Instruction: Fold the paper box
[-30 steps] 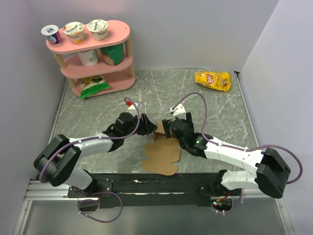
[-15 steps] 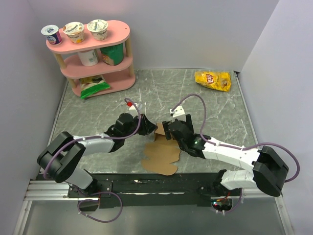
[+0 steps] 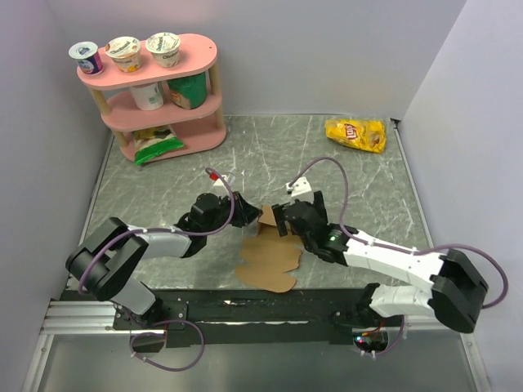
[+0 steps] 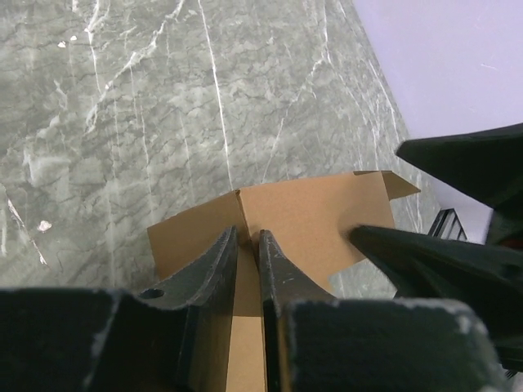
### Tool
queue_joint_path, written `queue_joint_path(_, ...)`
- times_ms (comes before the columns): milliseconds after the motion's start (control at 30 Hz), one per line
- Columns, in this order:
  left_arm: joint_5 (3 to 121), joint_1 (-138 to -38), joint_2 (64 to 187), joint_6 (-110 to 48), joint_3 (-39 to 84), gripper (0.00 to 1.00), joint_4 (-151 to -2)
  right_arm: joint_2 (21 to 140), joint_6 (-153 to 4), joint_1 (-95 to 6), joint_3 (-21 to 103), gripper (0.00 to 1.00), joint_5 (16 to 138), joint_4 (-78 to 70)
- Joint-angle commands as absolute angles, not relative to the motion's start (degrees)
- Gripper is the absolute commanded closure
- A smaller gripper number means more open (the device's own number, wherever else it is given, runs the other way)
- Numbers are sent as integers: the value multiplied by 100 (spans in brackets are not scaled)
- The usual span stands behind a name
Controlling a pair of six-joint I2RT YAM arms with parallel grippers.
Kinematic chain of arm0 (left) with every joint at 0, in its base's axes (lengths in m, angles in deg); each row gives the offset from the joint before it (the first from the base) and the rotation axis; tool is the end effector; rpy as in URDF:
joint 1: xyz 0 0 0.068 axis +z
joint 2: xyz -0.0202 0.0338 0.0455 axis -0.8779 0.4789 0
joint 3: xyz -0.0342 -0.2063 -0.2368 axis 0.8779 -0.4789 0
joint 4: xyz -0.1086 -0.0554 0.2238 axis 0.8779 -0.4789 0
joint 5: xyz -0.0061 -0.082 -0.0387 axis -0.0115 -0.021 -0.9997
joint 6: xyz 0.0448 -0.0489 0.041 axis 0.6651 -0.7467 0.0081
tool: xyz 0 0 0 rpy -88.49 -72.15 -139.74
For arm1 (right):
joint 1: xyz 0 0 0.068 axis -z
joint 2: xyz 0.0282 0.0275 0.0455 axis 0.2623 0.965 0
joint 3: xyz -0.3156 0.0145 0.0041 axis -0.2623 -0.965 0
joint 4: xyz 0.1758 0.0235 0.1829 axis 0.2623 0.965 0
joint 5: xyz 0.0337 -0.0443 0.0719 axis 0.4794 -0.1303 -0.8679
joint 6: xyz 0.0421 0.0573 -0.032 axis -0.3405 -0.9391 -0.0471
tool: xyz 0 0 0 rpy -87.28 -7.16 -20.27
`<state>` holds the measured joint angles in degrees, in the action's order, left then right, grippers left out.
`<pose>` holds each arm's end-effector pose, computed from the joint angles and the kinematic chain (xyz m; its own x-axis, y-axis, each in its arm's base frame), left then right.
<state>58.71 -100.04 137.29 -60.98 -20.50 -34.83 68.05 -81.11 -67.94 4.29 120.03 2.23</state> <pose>0.2395 -0.2087 0.2186 -0.6504 -0.3166 -0.6904 0.4433 0.5799 -0.6835 0.1812 0.1743 0.2595 -0.4335 -0.2530 -0.8649 -0.2702 0.9521 -0.1431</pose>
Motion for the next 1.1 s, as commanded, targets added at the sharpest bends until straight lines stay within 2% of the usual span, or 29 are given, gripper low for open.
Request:
queue_joint_path(0,6177,-10006,13781,-5922,-2095,80,-4526,5991,-8067,-6479,693,0,11305,811)
queue_joint_path(133,6371,-10006,13632,-5913,-2042,81,-4782,5506,-8365,-6005,561,0,10698,1417)
queue_joint_path(400,6590,-10006,13526,-5922,-1972,80,-5115,4424,-8954,-4817,-309,0,9478,1366)
queue_joint_path(567,6687,-10006,13395,-5904,-1945,80,-5230,3968,-8999,-4114,-643,2,9125,1472)
queue_joint_path(700,6714,-10006,13377,-5790,-1840,80,-5396,3782,-8262,-4096,-776,3,8668,1225)
queue_joint_path(833,6679,-10006,13412,-5746,-1769,80,-5511,4019,-8199,-4087,-688,5,8606,1164)
queue_joint_path(1067,6679,-10006,13359,-5772,-1743,80,-5564,4600,-8269,-4087,-441,20,8659,1314)
